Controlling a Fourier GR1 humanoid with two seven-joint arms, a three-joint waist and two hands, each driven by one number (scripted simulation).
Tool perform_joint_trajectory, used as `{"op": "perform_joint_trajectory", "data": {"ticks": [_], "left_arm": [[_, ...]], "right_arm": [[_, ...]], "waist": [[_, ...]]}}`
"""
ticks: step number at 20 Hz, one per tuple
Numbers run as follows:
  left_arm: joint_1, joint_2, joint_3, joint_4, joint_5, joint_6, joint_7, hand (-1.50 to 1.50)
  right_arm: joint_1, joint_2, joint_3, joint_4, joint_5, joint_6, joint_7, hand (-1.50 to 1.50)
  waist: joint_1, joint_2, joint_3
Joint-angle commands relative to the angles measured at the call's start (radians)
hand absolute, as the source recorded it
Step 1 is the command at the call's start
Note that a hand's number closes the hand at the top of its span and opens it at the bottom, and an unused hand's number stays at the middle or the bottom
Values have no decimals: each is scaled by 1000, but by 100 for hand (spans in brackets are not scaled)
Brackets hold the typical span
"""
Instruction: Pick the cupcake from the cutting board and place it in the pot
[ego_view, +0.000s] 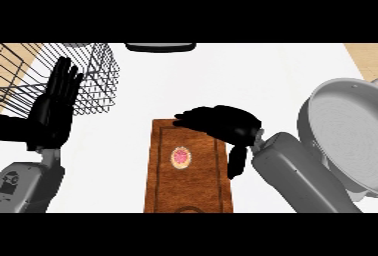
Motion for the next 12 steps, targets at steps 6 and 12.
{"op": "perform_joint_trajectory", "data": {"ticks": [6,12], "left_arm": [[50,-32,49,-21,-39,-51,-14,0],[21,-71,54,16,-91,-64,4,0]], "right_arm": [[108,62,18,3,148,-45,-105,-150],[78,156,-22,105,246,-90,-134,-150]], "waist": [[-1,0,0],[-1,1,0]]}}
